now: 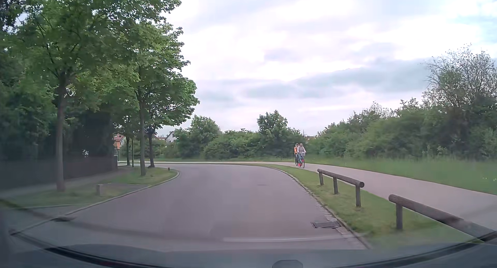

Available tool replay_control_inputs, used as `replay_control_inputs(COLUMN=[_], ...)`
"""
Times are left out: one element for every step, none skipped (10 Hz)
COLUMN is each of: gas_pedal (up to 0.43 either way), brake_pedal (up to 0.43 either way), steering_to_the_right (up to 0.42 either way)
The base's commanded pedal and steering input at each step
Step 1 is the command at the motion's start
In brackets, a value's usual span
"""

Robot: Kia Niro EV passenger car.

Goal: Follow the waypoints while adhering to traffic rules and regulations

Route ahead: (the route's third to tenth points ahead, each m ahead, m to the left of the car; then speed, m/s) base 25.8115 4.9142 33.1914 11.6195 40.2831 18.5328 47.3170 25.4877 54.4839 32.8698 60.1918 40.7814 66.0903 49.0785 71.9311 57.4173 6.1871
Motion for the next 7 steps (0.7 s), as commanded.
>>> replay_control_inputs(gas_pedal=[0.079, 0.079, 0.067, 0.067, 0.067, 0.067, 0.067], brake_pedal=[0.0, 0.0, 0.0, 0.0, 0.0, 0.0, 0.0], steering_to_the_right=[-0.018, -0.015, -0.013, -0.013, -0.013, -0.013, -0.013])
